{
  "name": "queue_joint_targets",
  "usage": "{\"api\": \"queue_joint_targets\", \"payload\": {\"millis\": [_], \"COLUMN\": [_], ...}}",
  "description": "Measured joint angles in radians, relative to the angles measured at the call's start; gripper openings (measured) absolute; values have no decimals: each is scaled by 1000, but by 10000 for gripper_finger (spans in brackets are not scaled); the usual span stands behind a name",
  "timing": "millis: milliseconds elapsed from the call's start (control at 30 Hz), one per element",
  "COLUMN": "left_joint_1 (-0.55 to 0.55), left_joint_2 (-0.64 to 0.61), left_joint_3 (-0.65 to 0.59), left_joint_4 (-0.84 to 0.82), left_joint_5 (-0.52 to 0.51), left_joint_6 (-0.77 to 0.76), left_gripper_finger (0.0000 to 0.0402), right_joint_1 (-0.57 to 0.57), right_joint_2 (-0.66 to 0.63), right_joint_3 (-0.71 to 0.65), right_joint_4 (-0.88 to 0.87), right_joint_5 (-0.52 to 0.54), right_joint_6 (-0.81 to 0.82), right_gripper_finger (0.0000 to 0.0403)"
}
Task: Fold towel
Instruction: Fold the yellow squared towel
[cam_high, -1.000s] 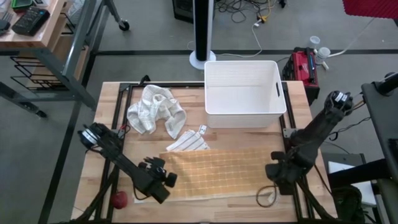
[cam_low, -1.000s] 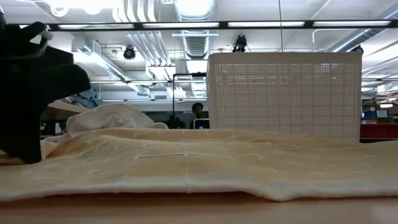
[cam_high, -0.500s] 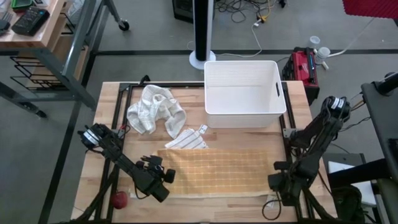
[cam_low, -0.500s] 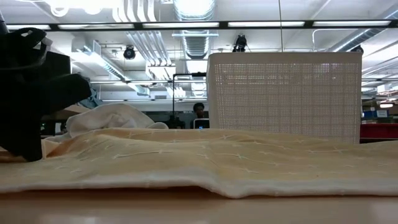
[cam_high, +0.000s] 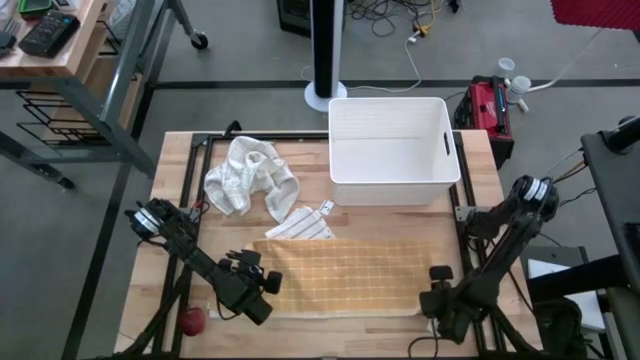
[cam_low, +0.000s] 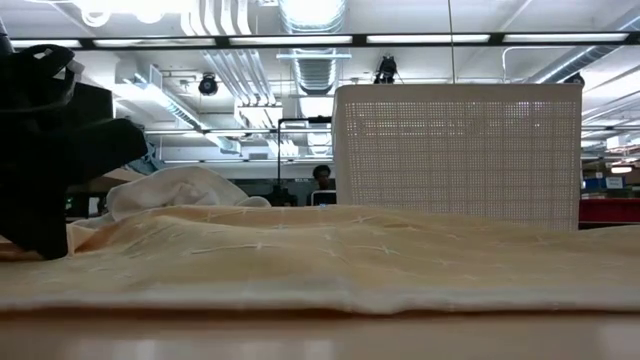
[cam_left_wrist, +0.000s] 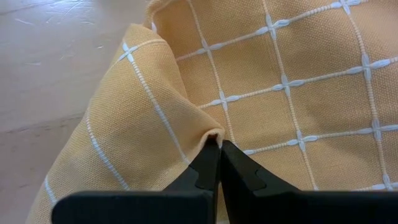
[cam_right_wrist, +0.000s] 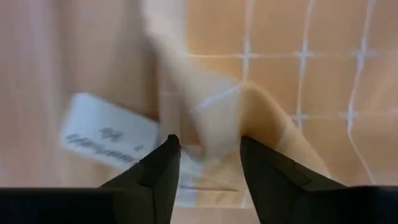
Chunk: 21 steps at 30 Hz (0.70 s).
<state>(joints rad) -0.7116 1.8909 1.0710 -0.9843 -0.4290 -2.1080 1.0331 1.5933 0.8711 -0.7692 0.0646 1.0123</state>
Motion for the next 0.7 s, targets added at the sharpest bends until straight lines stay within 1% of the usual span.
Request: {"api": "queue_joint_targets", "payload": {"millis": [100, 267, 333, 433, 500, 600, 667, 700], "left_joint_1": [0, 0, 0, 0, 0, 0, 0, 0], "left_joint_2": [0, 0, 0, 0, 0, 0, 0, 0], "left_joint_3": [0, 0, 0, 0, 0, 0, 0, 0], "left_joint_4": [0, 0, 0, 0, 0, 0, 0, 0], "left_joint_5": [0, 0, 0, 0, 0, 0, 0, 0], "left_joint_6": [0, 0, 0, 0, 0, 0, 0, 0], "left_gripper_finger": [3, 1, 1, 2, 1, 2, 2, 2], "right_joint_1": [-3, -3, -3, -4, -8, -11, -11, -11], "right_joint_2": [43, 52, 44, 36, 42, 51, 51, 50], "right_joint_3": [26, 109, 148, 197, 225, 255, 275, 286], "right_joint_4": [-115, -303, -339, -340, -337, -334, -355, -376], "right_joint_5": [-7, -41, -51, -118, -177, -244, -241, -214], "right_joint_6": [25, -57, -102, -183, -199, -200, -211, -211], "right_gripper_finger": [143, 89, 65, 39, 34, 42, 51, 55]}}
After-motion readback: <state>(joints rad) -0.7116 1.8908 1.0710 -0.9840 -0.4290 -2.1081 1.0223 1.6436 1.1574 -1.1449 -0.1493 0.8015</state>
